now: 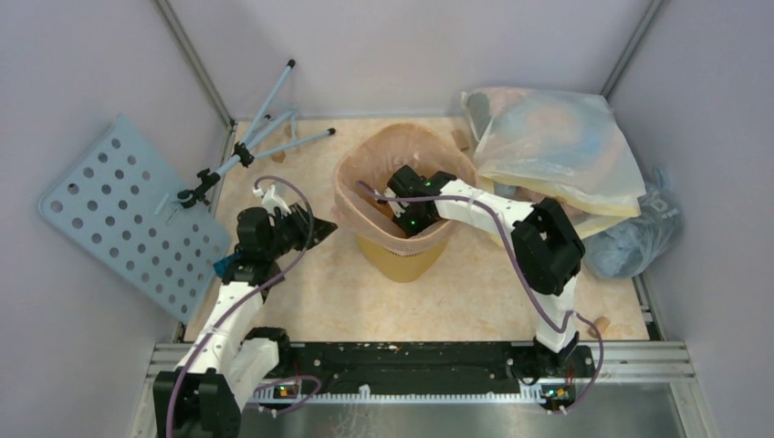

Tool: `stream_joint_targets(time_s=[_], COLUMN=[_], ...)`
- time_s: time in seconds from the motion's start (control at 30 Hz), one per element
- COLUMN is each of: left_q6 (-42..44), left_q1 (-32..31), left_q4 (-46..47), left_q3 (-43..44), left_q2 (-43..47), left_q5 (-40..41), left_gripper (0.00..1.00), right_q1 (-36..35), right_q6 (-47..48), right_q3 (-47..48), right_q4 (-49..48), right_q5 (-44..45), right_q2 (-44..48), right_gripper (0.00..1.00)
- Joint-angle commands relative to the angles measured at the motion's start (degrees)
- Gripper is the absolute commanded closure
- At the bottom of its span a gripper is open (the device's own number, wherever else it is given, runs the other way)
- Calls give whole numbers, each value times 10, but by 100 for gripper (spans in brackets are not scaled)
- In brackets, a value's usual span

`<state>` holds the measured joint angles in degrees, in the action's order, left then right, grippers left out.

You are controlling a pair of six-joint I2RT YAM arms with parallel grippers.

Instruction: Put the trash bags into the trash bin

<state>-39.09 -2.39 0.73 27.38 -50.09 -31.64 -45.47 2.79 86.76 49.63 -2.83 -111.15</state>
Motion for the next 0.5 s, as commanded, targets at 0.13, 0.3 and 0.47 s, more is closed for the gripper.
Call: stream_joint_targets(time_s=[0.13,0.3,0.47], left_q6=[-1,-5,6], left_q1=[2,2,4], left_q4=[19,18,-2], left_q3=[29,38,45], left_q2=[-12,-15,-4], left_q5=[1,1,14], left_gripper=[76,76,75], right_q1=[2,3,3], right_q6=[8,20,25], right_q3=[53,115,139], right_q4=[32,80,99], right_q5=[4,7,3], right_q2=[-33,-69,-95], right_gripper=[100,100,100])
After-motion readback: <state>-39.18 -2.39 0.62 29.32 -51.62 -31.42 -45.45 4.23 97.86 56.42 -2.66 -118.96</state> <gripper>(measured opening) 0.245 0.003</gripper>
